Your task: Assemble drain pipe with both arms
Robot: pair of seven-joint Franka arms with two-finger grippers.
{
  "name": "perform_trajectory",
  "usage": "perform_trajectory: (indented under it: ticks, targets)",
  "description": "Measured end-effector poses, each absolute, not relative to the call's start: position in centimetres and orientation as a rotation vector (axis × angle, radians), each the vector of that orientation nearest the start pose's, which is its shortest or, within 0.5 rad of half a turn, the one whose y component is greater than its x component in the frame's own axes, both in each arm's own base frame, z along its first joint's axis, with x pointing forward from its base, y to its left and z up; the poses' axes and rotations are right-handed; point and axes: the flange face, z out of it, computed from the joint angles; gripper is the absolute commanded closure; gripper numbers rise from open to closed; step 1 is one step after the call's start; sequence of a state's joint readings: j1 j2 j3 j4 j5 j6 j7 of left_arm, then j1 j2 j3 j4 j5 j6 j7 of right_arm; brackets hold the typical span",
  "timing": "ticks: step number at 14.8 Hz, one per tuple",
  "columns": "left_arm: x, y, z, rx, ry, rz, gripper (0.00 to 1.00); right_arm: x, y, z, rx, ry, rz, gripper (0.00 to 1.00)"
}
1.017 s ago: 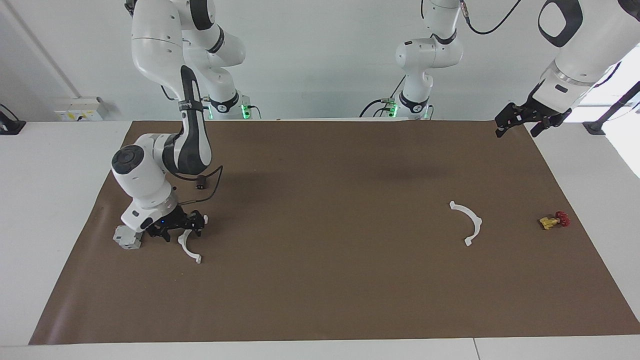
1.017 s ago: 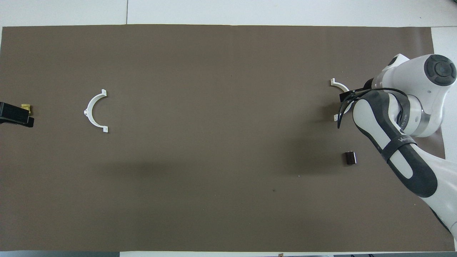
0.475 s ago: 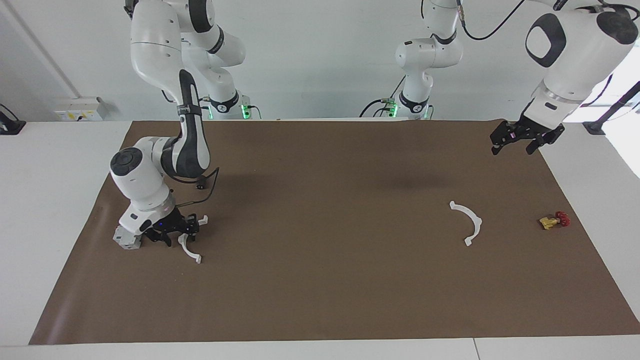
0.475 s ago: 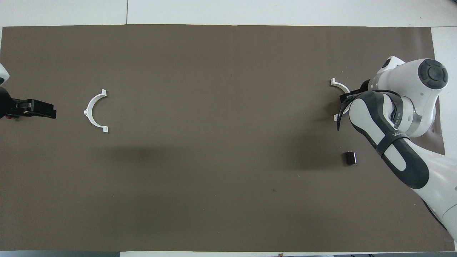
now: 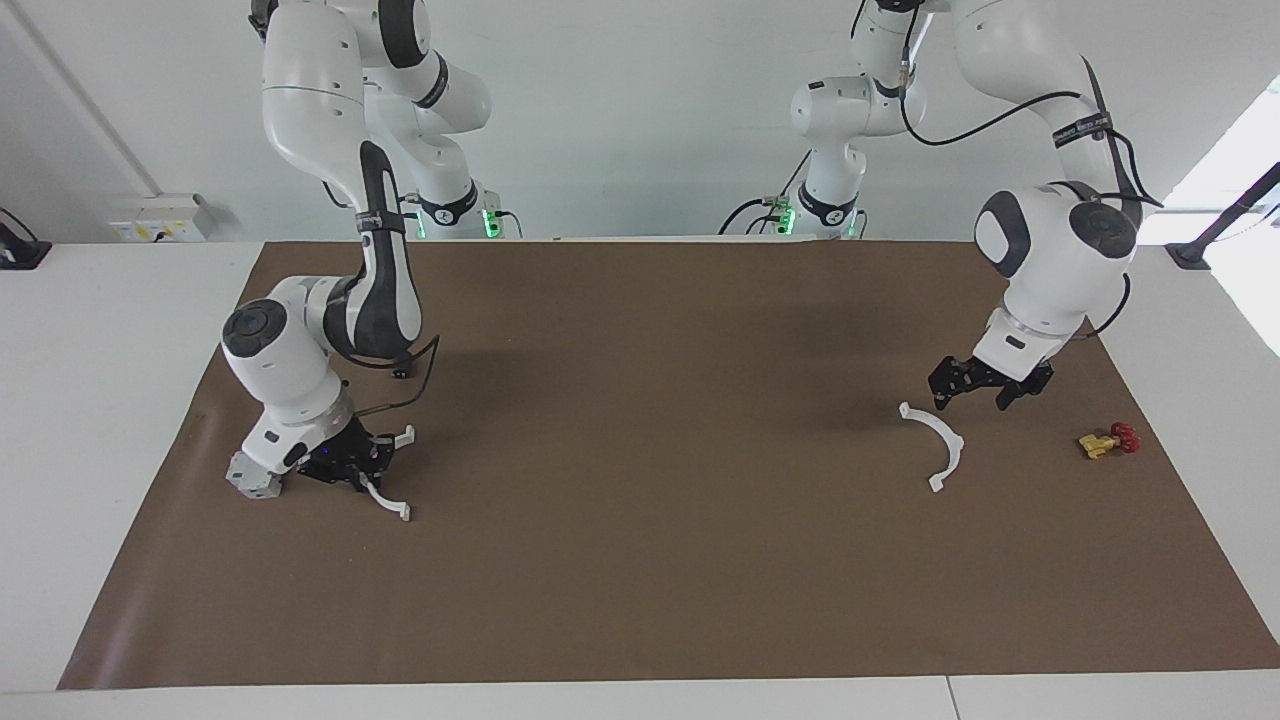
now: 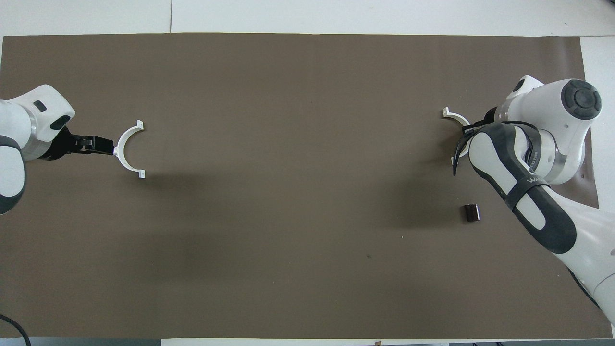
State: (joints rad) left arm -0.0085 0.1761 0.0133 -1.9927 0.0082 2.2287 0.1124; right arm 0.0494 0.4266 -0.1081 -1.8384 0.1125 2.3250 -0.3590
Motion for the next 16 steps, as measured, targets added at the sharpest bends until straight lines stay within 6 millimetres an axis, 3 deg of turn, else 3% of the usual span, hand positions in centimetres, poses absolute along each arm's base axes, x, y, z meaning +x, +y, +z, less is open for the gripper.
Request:
perform_trajectory:
  ticks: [2,3,4,6,7,8,9,11,12,16]
  targets:
    - [59.8,0.3,36.1,-3.121,0.175,-0.11,0.05,66.3,-0.8,33.8,-3.069,-0.385,-0.06,0.94]
    - [59.8,0.5,35.0,-3.12,0.172,-0.125,0.05,67.1,2.0,35.8,-3.065,-0.345,-0.042,0.94]
    - [59.7,0.6,33.9,-3.119,0.17,-0.131,0.08,67.7,6.1,37.5,-3.064,-0.295,-0.039,0.94]
    - [59.6,0.8,32.3,-3.12,0.164,-0.119,0.12,67.2,16.5,39.0,-3.061,-0.219,-0.052,0.94]
    - [59.5,0.9,31.9,-3.12,0.161,-0.11,0.19,66.2,21.4,38.7,-3.062,-0.183,-0.046,0.94]
    - [59.5,1.0,31.7,-3.121,0.159,-0.104,0.27,65.1,25.2,38.0,-3.065,-0.15,-0.038,0.94]
    - [59.5,1.1,31.6,-3.121,0.156,-0.101,0.42,64.3,28.2,37.2,-3.064,-0.133,-0.051,0.93]
    - [59.3,1.5,31.4,-3.122,0.146,-0.095,0.58,63.6,31.5,36.3,-3.047,-0.162,-0.115,0.93]
    - [59.2,1.6,31.3,-3.122,0.142,-0.09,0.61,63.4,32.4,35.9,-3.043,-0.177,-0.126,0.93]
    - [59.0,1.9,30.7,-3.12,0.134,-0.125,0.61,63.1,33.9,33.2,-3.046,-0.181,-0.128,0.92]
